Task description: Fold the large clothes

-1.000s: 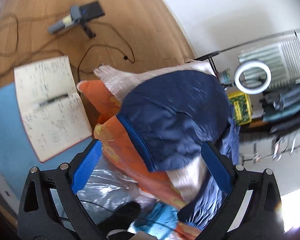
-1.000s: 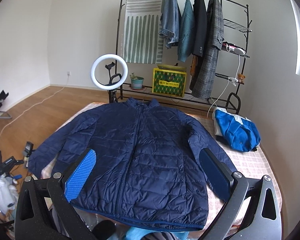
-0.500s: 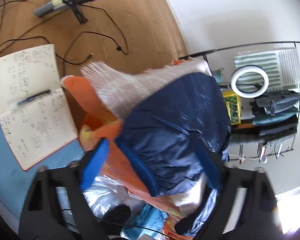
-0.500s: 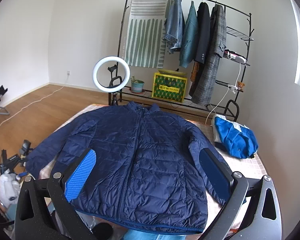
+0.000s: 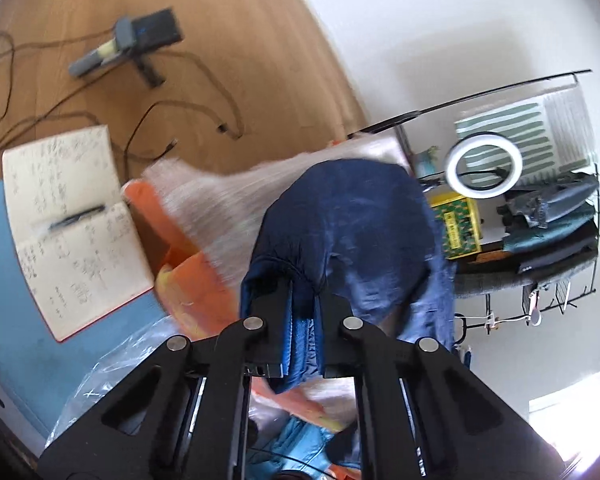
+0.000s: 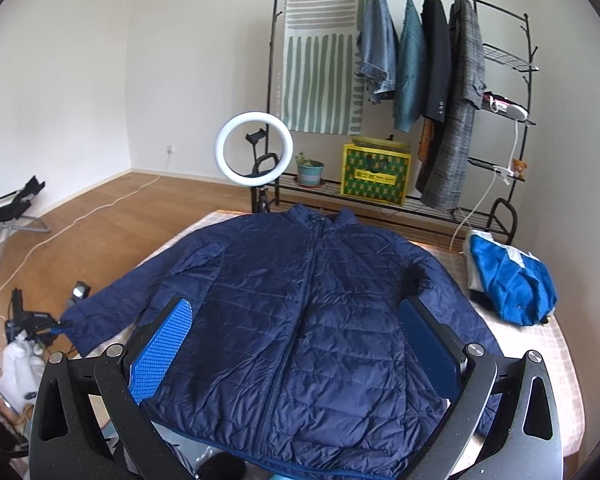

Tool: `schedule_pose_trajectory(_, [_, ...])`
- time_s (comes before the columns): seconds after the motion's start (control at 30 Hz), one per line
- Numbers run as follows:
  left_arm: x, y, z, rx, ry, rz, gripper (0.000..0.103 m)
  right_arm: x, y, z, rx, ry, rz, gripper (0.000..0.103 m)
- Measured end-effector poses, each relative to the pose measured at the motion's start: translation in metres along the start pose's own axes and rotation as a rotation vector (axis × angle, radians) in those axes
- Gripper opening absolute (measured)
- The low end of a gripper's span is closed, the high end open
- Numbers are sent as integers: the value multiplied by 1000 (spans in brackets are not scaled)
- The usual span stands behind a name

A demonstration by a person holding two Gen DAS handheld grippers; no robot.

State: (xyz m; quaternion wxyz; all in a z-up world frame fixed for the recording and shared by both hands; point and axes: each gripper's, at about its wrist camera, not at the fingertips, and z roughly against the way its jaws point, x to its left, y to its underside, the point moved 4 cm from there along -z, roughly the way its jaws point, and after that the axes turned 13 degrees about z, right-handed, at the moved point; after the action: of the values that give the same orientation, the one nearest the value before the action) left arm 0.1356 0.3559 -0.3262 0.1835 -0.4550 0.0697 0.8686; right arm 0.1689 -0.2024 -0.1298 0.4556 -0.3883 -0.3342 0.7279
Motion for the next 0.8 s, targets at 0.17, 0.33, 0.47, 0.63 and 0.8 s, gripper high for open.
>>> schedule_pose_trajectory(0.17, [-69,8,12,0,61,-113,6,-2,8,-29,25,-63,-21,102])
schedule_pose_trajectory(0.33, [-156,36,4,30,110,-275,6,-10,20,-63,58,-95,-29,100])
schedule_pose_trajectory(0.47, [-225,80,-32,119,132,-415,6,-19,31,-83,85,-127,-52,96])
schedule_pose_trajectory(0.63, [-276,137,-87,227,133,-510,6,-35,46,-108,121,-141,-94,94])
schedule_pose_trajectory(0.8, [-293,200,-163,343,50,-586,6,-44,62,-127,158,-147,-109,94])
